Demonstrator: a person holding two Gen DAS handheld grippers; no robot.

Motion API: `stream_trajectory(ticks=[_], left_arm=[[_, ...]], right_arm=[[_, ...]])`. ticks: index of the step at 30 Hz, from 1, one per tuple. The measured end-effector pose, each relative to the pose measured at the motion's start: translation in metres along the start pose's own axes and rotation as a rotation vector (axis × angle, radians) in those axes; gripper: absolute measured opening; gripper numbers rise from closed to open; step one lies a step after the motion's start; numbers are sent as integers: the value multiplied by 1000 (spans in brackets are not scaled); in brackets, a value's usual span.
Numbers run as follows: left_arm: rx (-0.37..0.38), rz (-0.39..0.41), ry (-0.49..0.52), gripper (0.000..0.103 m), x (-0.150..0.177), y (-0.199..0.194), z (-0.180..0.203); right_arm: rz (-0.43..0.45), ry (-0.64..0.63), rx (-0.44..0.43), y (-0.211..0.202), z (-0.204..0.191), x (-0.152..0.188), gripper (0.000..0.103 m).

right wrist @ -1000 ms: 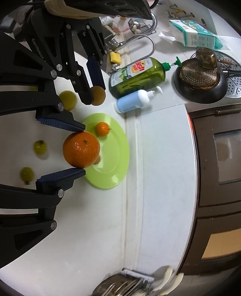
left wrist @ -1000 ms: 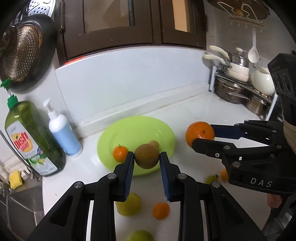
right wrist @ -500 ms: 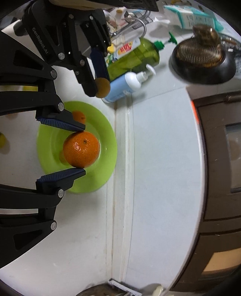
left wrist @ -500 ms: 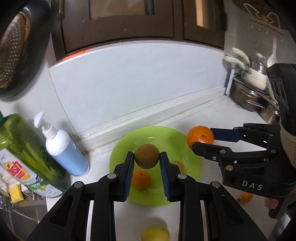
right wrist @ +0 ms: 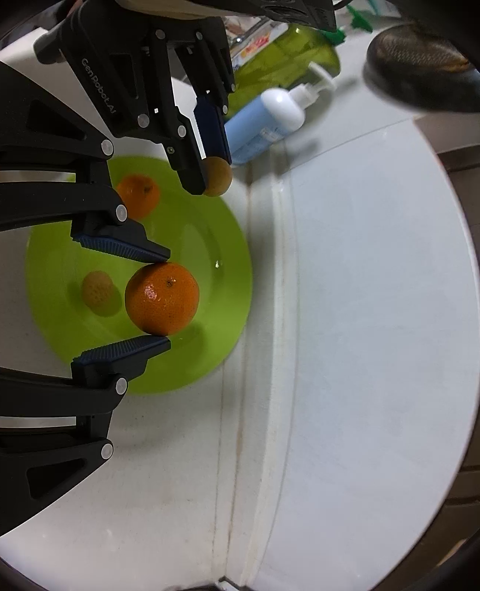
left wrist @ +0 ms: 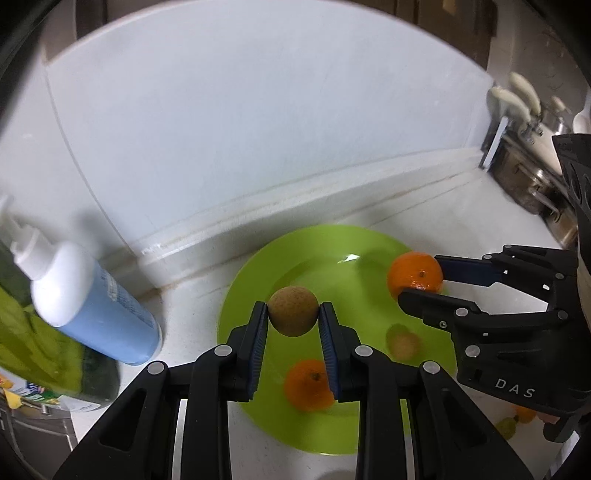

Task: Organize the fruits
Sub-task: 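Carry the kiwi and large orange in both grippers down onto the plate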

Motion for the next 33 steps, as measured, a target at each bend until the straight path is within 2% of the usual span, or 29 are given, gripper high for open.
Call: stream_trajectory(ticks=[6,16,29,32,33], left_arm=[[8,-76,-15,28,4,26,2],[7,-130,-6,28,8,47,7],[19,-167,-20,28,11,60,7],[34,-149,-33,33,8,54,9],[34,-142,-34,37,7,51,9]], right_arm=[[-67,27,-16,25,8,6,42],[-123,35,-27,42,12,14,42],[-126,34,-30,48,10,11,42],[-128,37,-46,48,9,11,42],[-127,41,-51,49,8,11,42]])
Point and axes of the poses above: each gripper's, at about its wrist camera, not at the fingertips, and y roughly the way its jaws point, z to its right, x to its underside, the point moved 7 cm from there along y, roughly the way its jaws point, and after that the axes turned 4 degrees about -y, right-handed, at the moved point
